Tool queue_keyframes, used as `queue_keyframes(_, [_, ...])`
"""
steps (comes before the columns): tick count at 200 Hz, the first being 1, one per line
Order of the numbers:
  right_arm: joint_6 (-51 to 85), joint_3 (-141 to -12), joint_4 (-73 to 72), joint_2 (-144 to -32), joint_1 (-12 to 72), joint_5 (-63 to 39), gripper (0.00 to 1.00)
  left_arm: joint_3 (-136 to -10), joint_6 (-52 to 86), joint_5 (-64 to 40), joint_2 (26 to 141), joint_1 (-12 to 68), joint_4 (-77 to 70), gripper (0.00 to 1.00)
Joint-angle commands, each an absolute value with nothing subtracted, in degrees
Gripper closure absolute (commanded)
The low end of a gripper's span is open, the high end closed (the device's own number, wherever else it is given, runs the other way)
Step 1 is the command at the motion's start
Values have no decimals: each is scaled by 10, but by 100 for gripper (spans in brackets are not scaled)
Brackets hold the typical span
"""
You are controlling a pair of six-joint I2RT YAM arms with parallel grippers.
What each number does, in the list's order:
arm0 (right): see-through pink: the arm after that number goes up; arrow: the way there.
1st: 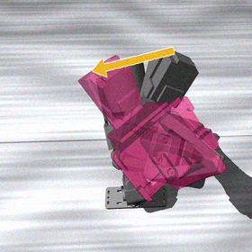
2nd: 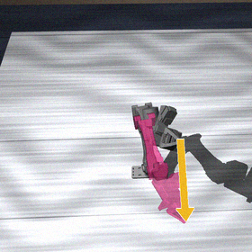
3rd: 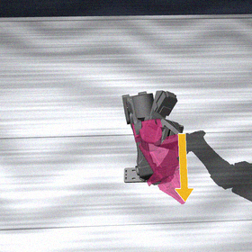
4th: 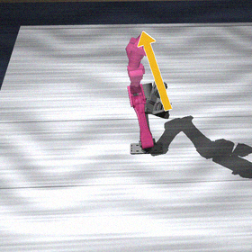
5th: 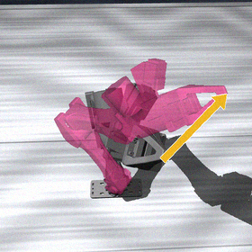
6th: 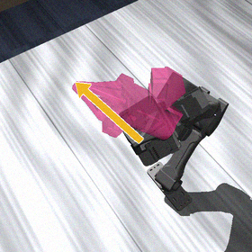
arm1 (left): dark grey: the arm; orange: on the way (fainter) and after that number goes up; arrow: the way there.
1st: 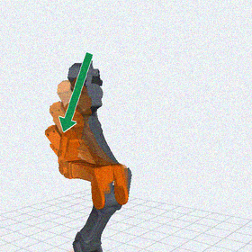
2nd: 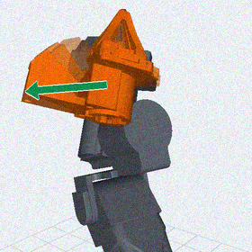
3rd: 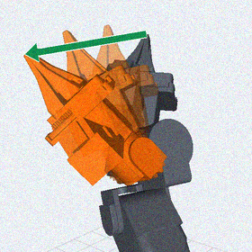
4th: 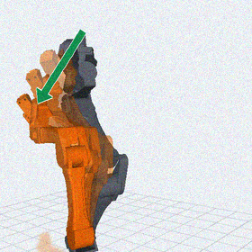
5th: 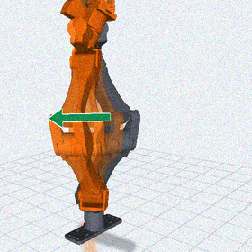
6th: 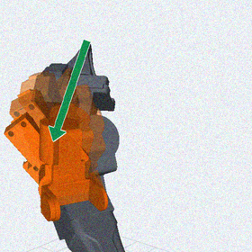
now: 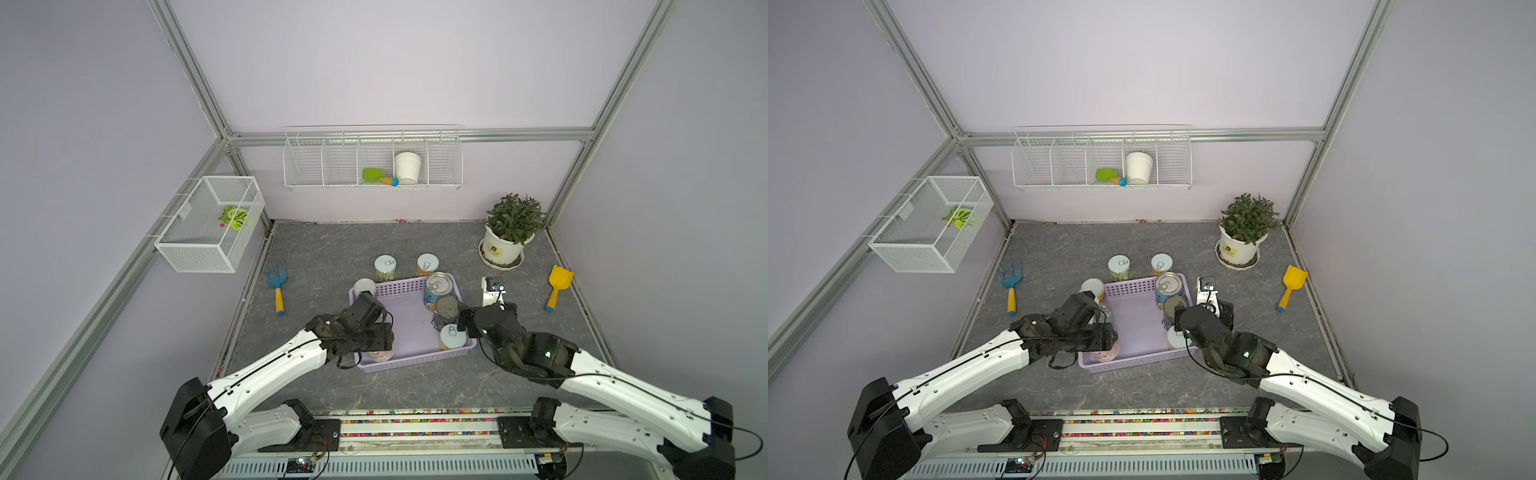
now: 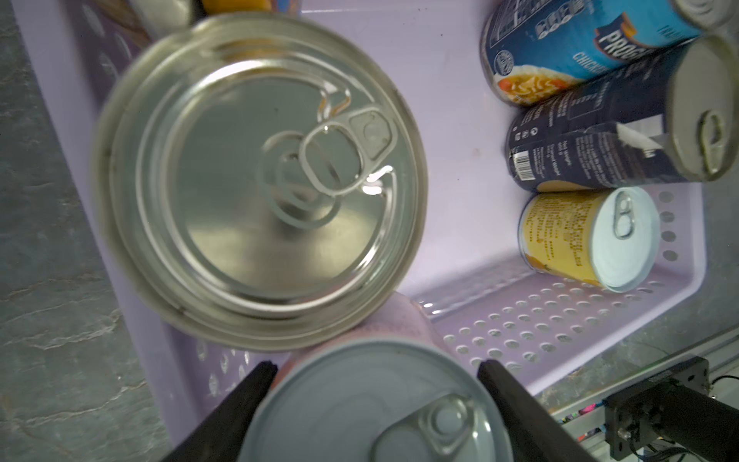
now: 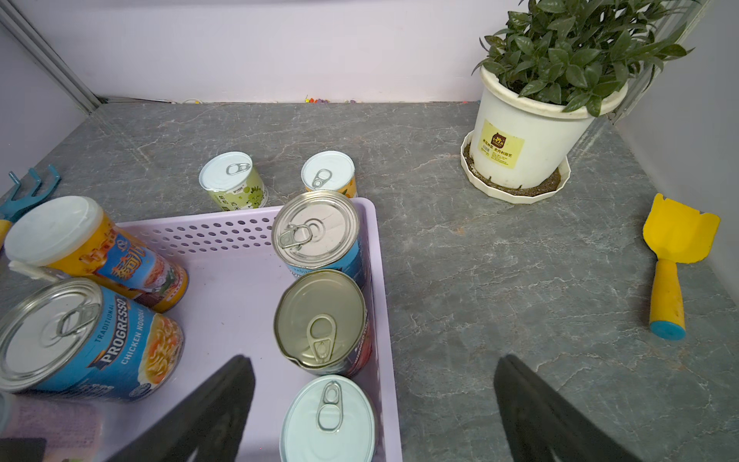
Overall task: Put the canned food in the basket
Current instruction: Place the canned food in the basket.
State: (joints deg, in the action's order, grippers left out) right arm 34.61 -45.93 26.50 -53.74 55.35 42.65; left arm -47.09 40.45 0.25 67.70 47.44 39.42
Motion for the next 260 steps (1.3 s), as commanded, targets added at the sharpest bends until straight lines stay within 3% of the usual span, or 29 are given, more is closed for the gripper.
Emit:
queue_keyframes(1, [337,-455,268,-534,548,440,2,-467,412,40,686,474,362,41])
queue_keyframes(165, [340,-448,256,-548,536,423,2,-403,429,65,765,475,326,38])
queue_keyframes(260, [334,-451,248,-552,527,412,2,-409,430,65,788,477,326,18])
